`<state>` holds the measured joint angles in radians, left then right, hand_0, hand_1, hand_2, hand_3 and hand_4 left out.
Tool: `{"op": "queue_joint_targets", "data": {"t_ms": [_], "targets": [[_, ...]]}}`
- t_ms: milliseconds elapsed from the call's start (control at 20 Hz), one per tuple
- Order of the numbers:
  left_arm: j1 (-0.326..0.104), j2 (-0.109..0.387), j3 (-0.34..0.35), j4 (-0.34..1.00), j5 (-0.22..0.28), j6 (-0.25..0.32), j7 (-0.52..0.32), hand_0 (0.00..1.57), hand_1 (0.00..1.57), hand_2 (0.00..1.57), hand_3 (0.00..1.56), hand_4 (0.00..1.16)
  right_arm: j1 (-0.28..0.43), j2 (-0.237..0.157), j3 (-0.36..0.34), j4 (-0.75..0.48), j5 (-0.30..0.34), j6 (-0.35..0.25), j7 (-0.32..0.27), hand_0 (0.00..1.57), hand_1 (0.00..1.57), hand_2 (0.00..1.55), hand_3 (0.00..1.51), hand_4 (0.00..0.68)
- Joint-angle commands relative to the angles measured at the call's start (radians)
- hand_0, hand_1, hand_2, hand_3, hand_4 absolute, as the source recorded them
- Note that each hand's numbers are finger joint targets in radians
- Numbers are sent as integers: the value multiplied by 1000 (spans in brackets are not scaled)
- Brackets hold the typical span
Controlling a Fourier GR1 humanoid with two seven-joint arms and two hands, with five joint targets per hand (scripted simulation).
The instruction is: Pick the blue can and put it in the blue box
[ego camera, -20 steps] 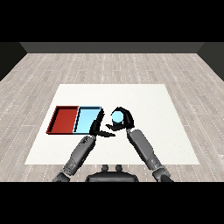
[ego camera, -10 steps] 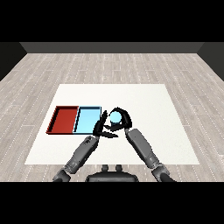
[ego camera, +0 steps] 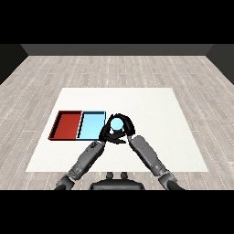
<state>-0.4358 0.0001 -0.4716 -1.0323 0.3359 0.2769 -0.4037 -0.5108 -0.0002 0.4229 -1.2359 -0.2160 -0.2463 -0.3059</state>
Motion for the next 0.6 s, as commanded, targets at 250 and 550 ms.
{"op": "queue_joint_targets", "data": {"t_ms": [250,550], "targets": [[46,11,-14,-39,-24,10,-25,0,0,0,0,174,-9,0,105,-15,-1,-44,18,1319,1319,1426,1395,617],[-34,1,-71,30,-158,168,19,322,322,480,327,181,-64,0,222,31,-86,-144,-29,1460,1460,1467,1398,593]]}}
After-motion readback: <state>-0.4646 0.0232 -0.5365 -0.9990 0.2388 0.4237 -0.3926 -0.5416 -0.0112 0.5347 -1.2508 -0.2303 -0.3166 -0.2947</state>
